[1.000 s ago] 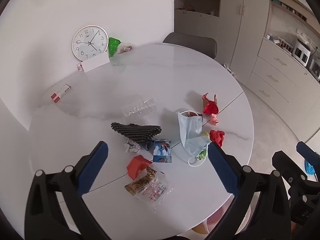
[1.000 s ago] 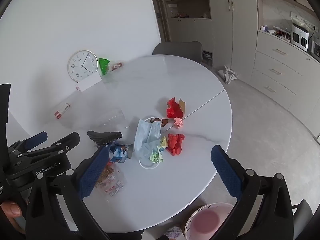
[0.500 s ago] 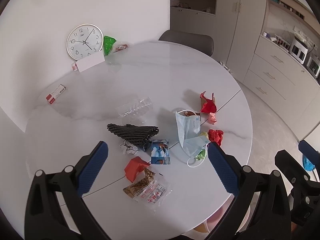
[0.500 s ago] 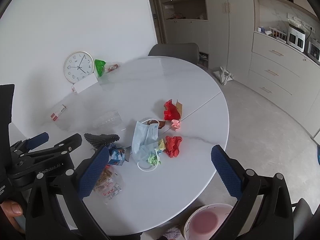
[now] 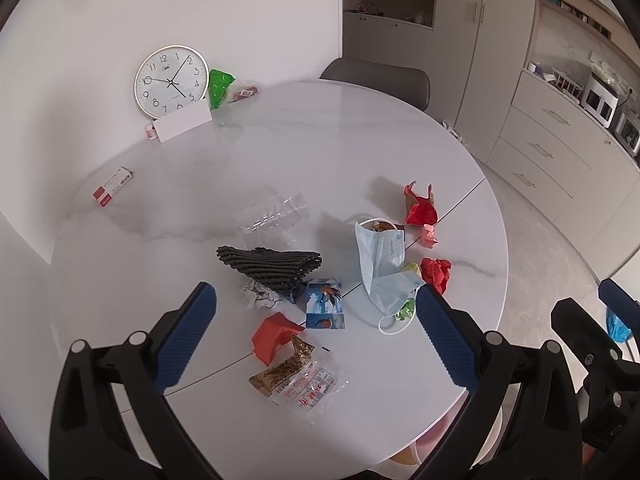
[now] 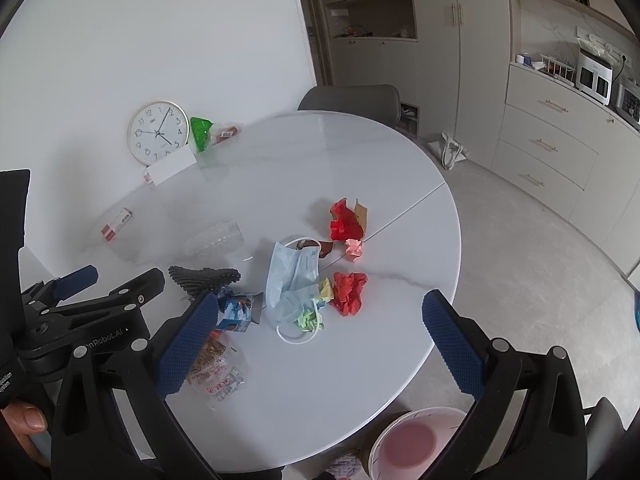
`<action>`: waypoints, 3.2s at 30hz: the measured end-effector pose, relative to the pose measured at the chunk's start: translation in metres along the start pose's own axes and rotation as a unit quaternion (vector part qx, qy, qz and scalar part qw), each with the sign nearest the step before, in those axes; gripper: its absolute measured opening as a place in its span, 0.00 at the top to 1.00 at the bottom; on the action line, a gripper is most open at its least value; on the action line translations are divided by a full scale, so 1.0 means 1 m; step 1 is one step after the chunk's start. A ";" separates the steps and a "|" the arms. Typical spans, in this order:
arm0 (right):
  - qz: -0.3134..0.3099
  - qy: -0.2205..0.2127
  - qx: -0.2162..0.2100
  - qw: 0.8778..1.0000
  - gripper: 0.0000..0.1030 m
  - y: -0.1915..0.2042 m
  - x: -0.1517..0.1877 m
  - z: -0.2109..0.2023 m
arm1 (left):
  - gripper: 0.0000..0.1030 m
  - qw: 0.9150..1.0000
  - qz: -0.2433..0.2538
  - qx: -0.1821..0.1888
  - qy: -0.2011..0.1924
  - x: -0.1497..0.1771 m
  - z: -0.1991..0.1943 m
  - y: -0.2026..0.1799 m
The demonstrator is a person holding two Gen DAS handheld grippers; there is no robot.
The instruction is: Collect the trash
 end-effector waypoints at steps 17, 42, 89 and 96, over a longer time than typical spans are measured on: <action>-0.001 0.001 0.000 1.000 0.02 0.002 0.001 0.001 | 0.07 1.000 -0.001 0.000 0.001 0.003 0.000 0.000; -0.002 0.003 0.000 1.000 0.02 0.002 0.002 0.001 | 0.07 1.000 -0.003 0.000 0.002 0.006 0.000 0.000; -0.027 0.185 0.004 0.982 0.02 0.014 0.116 0.099 | 0.07 0.944 0.243 0.159 0.155 0.140 0.143 0.010; 0.001 0.182 0.013 0.983 0.02 0.007 0.116 0.097 | 0.26 0.929 0.301 0.157 0.149 0.151 0.150 -0.004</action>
Point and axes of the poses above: each gripper's, at about its wrist camera, not at the fingertips, and z roughly the way its jaws point, y to its left, x to its underside, the point moved 5 cm from there along z, roughly the way its jaws point
